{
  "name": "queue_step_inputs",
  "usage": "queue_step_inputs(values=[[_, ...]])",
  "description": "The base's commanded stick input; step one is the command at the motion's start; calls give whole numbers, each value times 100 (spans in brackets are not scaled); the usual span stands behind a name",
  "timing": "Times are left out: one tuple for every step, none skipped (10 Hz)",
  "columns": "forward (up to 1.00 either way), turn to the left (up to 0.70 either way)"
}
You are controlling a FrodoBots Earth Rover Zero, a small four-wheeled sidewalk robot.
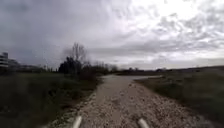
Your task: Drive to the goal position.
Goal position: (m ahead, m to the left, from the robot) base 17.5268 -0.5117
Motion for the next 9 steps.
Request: queue_step_inputs(values=[[50,0],[50,0],[50,0],[50,0],[50,0],[50,0],[50,0],[50,0],[50,0]])
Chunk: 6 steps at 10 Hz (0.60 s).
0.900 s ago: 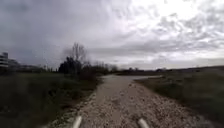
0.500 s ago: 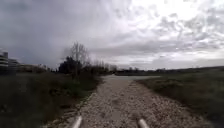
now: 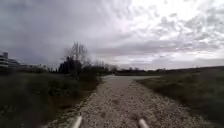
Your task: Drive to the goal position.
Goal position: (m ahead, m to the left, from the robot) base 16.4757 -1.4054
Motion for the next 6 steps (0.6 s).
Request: queue_step_inputs(values=[[50,0],[50,0],[50,0],[50,0],[50,0],[50,0]])
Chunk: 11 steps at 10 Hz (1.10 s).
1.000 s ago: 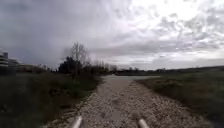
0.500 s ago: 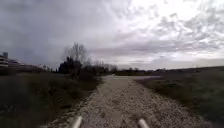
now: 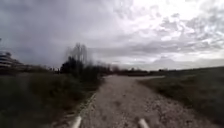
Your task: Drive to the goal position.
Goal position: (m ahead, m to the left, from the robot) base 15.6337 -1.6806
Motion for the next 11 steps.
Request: queue_step_inputs(values=[[50,0],[50,0],[50,0],[50,0],[45,0],[34,0],[10,0],[0,0],[0,0],[0,0],[0,0]])
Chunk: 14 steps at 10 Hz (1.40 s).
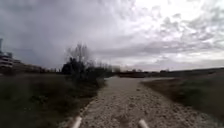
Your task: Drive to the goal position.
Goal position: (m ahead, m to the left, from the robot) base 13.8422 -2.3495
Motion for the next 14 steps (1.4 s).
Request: queue_step_inputs(values=[[7,0],[30,0],[50,0],[50,0],[50,0],[50,0],[50,0],[50,0],[50,0],[50,0],[50,-2],[50,-39],[50,-49],[50,-50]])
